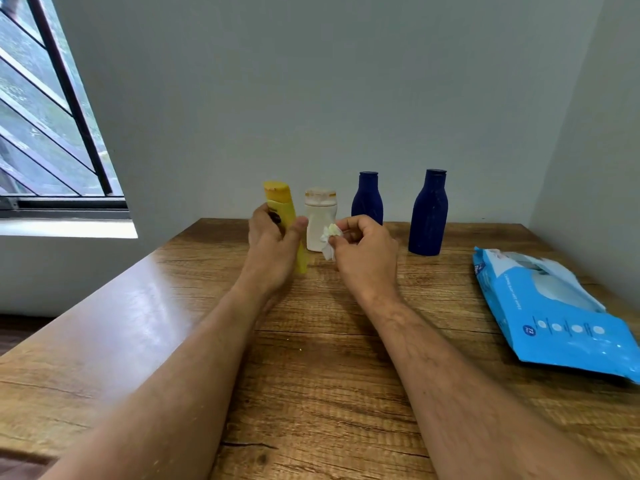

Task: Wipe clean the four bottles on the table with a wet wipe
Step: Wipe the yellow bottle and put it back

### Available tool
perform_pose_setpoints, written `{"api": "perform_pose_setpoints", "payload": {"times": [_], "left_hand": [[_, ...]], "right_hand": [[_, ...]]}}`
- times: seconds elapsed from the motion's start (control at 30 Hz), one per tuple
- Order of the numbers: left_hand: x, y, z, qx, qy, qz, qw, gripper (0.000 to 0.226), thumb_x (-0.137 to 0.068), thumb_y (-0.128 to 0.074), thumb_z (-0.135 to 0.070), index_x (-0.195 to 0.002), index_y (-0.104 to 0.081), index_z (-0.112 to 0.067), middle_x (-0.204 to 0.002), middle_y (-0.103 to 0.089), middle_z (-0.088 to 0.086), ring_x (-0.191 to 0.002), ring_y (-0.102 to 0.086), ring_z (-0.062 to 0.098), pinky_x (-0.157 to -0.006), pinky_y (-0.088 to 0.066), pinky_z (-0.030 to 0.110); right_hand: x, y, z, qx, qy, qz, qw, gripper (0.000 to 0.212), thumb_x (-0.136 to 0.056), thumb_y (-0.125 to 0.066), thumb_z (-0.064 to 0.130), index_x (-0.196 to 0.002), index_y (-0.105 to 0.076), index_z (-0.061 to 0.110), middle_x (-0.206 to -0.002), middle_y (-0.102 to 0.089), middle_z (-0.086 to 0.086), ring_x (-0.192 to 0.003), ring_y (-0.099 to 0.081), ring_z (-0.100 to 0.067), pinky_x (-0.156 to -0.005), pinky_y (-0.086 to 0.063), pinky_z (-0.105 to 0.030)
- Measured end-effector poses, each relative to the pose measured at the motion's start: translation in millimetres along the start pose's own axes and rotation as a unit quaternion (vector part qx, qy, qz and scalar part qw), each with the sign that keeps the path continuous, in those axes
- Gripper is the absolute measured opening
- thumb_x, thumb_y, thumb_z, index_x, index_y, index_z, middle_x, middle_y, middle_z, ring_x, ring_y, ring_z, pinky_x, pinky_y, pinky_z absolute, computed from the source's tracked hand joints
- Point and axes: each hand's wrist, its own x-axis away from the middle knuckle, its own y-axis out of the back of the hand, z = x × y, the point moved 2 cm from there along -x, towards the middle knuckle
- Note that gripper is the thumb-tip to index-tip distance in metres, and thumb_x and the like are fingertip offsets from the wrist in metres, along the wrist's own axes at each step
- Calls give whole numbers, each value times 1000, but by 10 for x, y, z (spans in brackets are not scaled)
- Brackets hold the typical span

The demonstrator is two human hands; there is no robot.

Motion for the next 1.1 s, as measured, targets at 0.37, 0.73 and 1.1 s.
{"api": "perform_pose_setpoints", "payload": {"times": [0.37, 0.73, 1.1], "left_hand": [[-191, 78, 144, -165, 20, -153, 974, 83, -85, -75, -40, -146, -32, -5, -141, -42, 15, -129, -44, 33, -107, -39, 43], [-379, -91, 342, -215, 89, -91, 968, 71, -78, -81, -49, -127, -52, -7, -126, -54, 11, -120, -52, 28, -100, -43, 39], [-373, -73, 335, -214, 137, -127, 959, 67, -78, -84, -37, -127, -50, -6, -128, -58, 14, -122, -54, 33, -99, -45, 43]], "right_hand": [[-12, -71, 6, 36, 7, 28, 999, 15, -89, -71, 19, -101, -66, 25, -91, -65, 12, -82, -59, 0, -65, -47, -10], [-74, -131, -99, 36, 13, 32, 999, 16, -88, -73, 19, -101, -67, 25, -92, -64, 11, -85, -62, -4, -71, -61, -31], [-77, -133, -149, 37, 6, 33, 999, 17, -88, -73, 20, -103, -67, 25, -94, -63, 11, -88, -63, -6, -71, -62, -32]]}}
